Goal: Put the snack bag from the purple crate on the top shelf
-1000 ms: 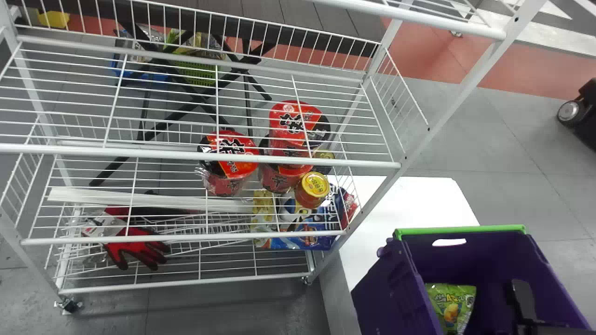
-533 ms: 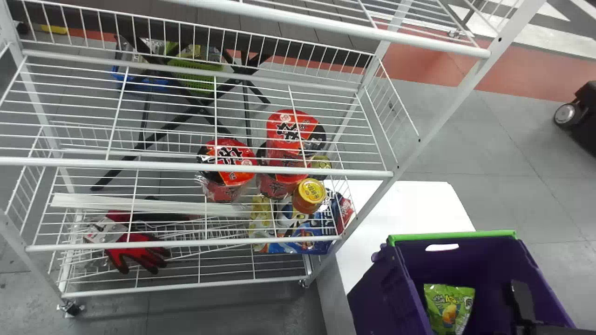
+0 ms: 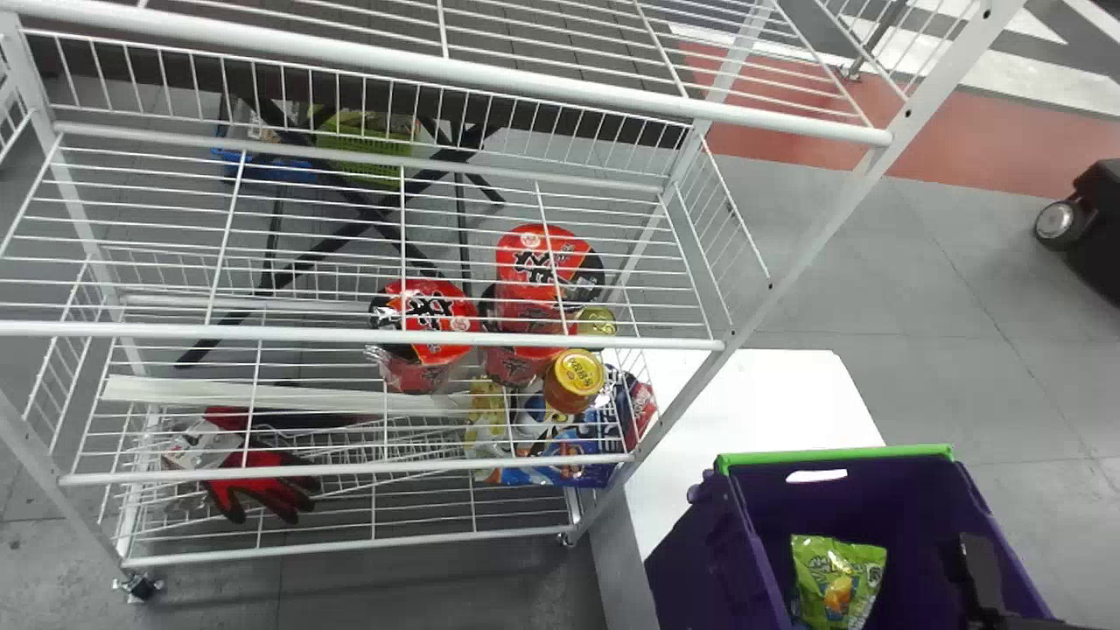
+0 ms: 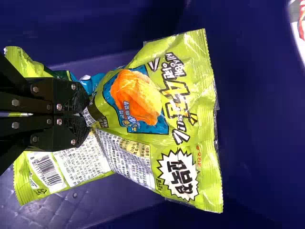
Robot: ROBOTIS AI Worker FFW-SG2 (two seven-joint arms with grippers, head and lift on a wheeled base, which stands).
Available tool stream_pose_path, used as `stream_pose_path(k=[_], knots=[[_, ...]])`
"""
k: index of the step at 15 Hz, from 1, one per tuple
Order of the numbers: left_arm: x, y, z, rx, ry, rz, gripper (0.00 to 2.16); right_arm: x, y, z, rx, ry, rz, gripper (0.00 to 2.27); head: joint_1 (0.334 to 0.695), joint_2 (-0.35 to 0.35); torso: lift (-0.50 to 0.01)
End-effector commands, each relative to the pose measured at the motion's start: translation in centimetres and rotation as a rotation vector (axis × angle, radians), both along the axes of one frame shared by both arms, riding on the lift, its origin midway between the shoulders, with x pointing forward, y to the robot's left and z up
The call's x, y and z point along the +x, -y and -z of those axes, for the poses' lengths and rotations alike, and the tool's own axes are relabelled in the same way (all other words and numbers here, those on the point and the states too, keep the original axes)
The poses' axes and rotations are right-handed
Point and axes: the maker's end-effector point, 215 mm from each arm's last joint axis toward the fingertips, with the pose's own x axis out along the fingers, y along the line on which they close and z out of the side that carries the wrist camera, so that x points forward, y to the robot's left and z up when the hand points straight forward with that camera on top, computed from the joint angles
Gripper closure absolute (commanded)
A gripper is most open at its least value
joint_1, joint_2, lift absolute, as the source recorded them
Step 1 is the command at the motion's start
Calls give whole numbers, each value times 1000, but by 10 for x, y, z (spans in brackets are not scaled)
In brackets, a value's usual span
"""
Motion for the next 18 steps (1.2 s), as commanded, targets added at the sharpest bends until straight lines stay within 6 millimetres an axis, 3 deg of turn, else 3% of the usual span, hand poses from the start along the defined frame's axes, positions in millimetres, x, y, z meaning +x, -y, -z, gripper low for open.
stream_pose_path(k=[1, 12, 18], knots=[[2, 0, 1, 0, -5, 2, 73, -2, 2, -1, 0, -2, 8, 2226, 695, -350, -340], [-3, 7, -7, 3, -12, 16, 70, 1, 5, -6, 6, 15, 14, 2226, 695, -350, -295], [-8, 10, -9, 9, -15, 21, 70, -18, 14, -10, 6, 20, 20, 2226, 695, -350, -272]])
